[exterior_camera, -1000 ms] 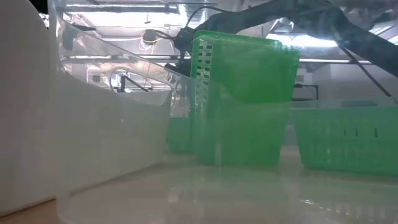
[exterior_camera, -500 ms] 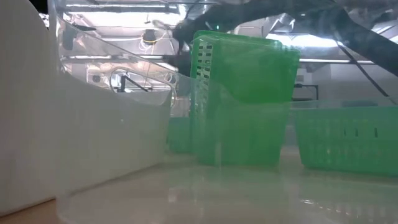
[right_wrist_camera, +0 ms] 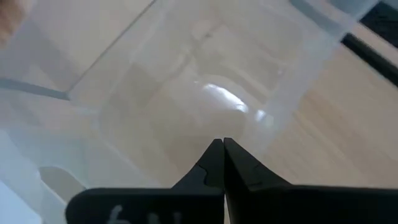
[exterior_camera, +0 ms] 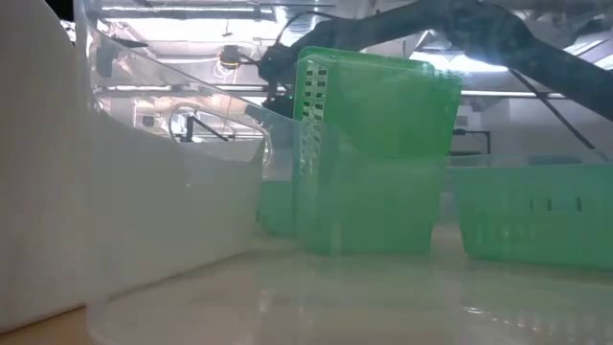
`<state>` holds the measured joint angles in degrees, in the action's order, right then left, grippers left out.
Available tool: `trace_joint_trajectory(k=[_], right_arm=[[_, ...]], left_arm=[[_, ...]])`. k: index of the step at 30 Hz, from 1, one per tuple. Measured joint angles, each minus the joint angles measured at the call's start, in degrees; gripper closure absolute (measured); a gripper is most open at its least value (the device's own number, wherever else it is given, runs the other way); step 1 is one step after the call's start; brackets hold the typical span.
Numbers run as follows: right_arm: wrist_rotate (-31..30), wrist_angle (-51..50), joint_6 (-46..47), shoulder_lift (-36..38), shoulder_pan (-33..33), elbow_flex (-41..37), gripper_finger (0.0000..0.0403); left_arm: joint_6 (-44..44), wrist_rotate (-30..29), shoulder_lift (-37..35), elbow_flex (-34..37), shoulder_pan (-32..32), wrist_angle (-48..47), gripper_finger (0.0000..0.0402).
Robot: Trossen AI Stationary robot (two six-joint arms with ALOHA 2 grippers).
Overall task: Stack baskets on shelf by color
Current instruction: Put the bottom right transparent bin on the shelf
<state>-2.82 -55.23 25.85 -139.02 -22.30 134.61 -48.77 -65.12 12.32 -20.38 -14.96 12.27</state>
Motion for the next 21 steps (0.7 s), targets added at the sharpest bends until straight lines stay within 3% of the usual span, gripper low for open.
trace_joint_trajectory(k=[14,21], right_arm=[[-1.9,-3.2,1.3,0.4,0.8,0.2,0.0390],[-1.9,-4.5,-0.7,5.2,2.3,0.1,0.0388]], left_arm=[[-0.2,0.3,0.0,0.0,0.0,-1.0,0.0123],[-0.4,0.3,0.0,0.0,0.0,-1.3,0.0123]])
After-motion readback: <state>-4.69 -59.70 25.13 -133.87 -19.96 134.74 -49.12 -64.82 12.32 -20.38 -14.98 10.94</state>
